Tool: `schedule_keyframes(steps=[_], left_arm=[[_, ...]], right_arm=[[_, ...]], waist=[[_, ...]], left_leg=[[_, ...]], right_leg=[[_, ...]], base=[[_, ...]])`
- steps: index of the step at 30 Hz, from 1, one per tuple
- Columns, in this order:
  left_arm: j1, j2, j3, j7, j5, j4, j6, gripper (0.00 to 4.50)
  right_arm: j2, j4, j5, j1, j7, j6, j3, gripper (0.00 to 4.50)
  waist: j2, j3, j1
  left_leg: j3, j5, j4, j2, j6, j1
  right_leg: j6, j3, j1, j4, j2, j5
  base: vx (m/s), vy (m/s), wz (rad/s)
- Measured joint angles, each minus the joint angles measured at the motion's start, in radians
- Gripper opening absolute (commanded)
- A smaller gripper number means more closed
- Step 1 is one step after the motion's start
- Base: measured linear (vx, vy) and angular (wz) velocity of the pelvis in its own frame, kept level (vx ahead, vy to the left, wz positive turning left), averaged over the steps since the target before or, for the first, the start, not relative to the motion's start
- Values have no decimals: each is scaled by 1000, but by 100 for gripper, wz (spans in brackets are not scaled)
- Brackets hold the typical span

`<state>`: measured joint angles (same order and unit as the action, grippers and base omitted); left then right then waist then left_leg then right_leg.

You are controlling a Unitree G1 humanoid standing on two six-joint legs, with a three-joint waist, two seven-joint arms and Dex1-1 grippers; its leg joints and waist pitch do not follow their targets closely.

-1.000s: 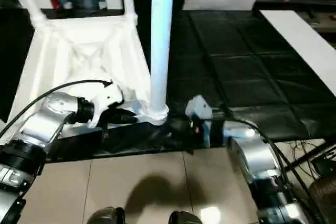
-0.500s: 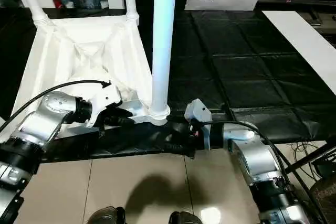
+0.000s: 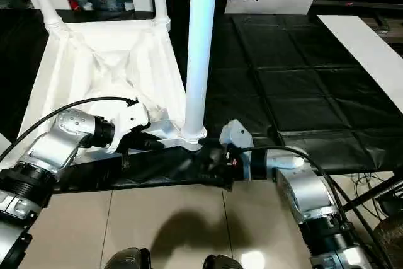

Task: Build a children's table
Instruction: Rotate leg to tighten

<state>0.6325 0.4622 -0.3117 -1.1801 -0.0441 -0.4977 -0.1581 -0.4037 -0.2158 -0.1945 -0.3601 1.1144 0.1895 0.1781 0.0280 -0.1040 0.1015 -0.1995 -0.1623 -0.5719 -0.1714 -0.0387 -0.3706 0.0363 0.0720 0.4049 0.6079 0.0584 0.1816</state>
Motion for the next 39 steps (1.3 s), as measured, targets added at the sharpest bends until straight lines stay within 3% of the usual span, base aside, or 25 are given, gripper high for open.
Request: schedule_keyframes(steps=[5, 9, 12, 18, 39], left_arm=[[-30, 33, -2, -101, 24, 25, 49, 9], [-40, 52, -25, -178, 43, 43, 80, 9], [-40, 63, -37, -212, 48, 43, 102, 9], [-40, 66, -56, -282, 50, 44, 136, 0], [-39, 66, -58, -294, 49, 41, 156, 0]], right_arm=[[-15, -66, -5, -70, 24, -32, -21, 450], [-19, -95, -16, -105, 81, -52, -20, 450], [-25, -125, -39, -123, 148, -69, -14, 450], [-34, -180, -52, -164, 296, -85, 29, 392], [-8, -280, -53, -216, 421, -84, 65, 214]], waist=[[0, 0, 3], [0, 0, 25], [0, 0, 31], [0, 0, 45], [0, 0, 45]], left_leg=[[0, 0, 1, 0, 1, 0], [0, -1, 1, 0, 1, -2], [0, -1, -1, 0, 2, -2], [0, -1, -2, 0, 2, -2], [0, -1, -3, 0, 2, -3]], right_leg=[[-1, 0, 0, 0, 0, 1], [-1, 0, 1, 0, 0, 2], [0, 0, 0, 0, 1, 2], [0, 0, 0, 2, 1, 2], [-1, 0, 0, 2, 1, 2]], base=[[0, 0, 0], [0, 0, 0], [0, 0, 0], [0, 0, 0], [0, 0, 0]])
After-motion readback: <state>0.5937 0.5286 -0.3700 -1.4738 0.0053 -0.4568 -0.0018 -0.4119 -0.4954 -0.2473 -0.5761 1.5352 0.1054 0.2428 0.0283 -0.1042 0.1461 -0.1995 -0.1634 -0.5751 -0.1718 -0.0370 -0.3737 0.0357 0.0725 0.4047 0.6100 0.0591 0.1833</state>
